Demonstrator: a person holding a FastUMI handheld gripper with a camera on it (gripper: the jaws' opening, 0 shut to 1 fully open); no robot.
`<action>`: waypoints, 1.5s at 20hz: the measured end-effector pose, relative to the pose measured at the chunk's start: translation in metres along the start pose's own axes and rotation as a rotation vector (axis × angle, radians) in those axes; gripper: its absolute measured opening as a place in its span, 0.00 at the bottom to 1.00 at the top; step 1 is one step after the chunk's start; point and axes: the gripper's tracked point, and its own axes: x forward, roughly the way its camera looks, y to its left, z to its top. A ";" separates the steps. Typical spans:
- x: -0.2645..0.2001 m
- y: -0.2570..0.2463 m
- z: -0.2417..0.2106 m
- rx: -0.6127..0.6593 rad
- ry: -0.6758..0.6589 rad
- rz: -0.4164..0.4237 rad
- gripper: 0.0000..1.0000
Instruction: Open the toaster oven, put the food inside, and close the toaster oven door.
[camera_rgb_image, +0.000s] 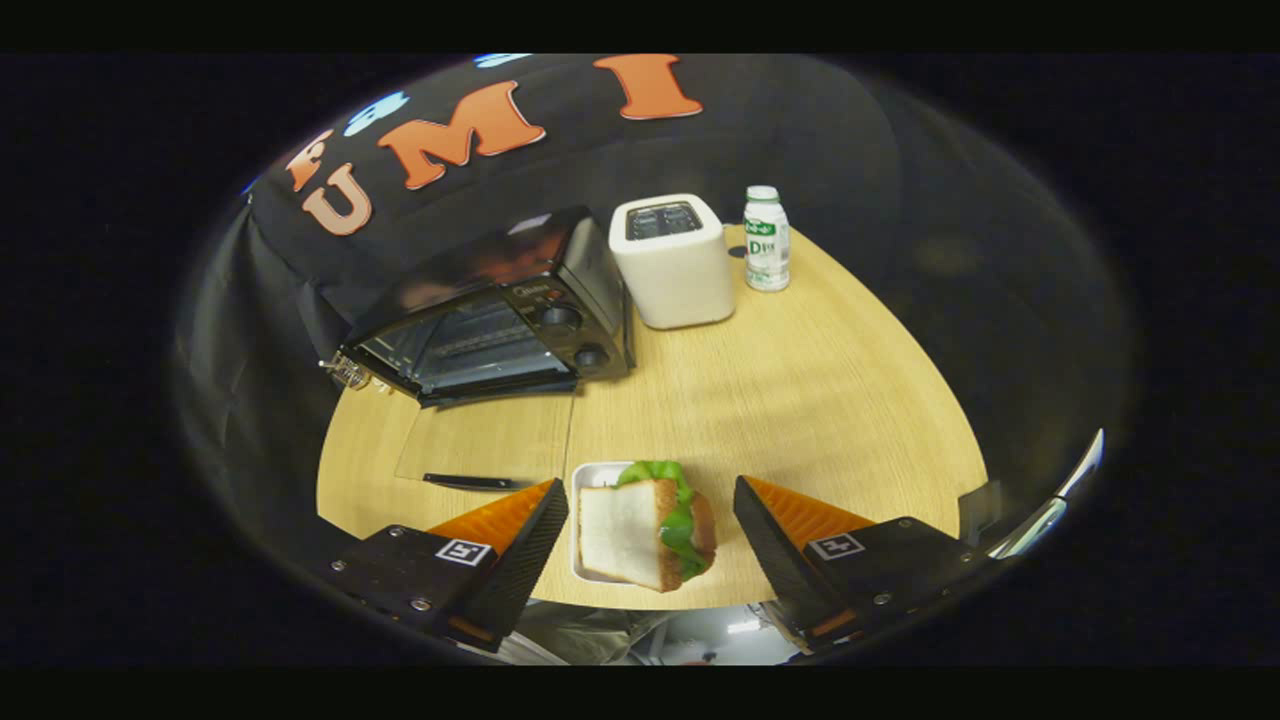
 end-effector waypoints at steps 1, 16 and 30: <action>0.006 -0.006 -0.008 0.001 0.032 0.011 0.99; 0.052 0.004 -0.049 -0.018 0.249 0.155 0.75; 0.011 0.022 -0.021 0.101 0.121 0.181 0.29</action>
